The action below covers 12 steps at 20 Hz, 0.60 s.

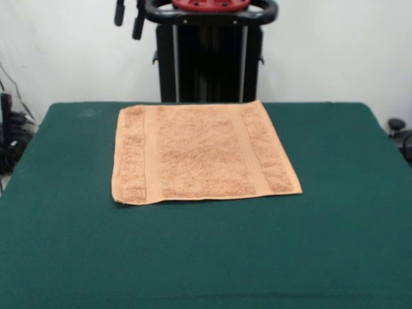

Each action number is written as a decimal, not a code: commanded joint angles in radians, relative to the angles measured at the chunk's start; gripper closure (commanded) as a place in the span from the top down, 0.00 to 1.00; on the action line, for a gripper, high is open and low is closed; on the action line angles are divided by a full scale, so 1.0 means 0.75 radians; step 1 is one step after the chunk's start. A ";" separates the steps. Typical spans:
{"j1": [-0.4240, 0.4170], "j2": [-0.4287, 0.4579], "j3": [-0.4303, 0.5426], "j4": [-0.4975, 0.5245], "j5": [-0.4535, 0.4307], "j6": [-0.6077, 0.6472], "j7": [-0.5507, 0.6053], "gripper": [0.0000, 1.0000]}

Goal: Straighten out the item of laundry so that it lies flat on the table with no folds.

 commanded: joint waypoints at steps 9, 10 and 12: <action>0.020 -0.119 0.286 0.100 0.163 0.107 -0.222 1.00; 0.027 -0.125 0.283 0.091 0.158 0.105 -0.215 1.00; 0.042 -0.130 0.278 0.065 0.148 0.106 -0.201 1.00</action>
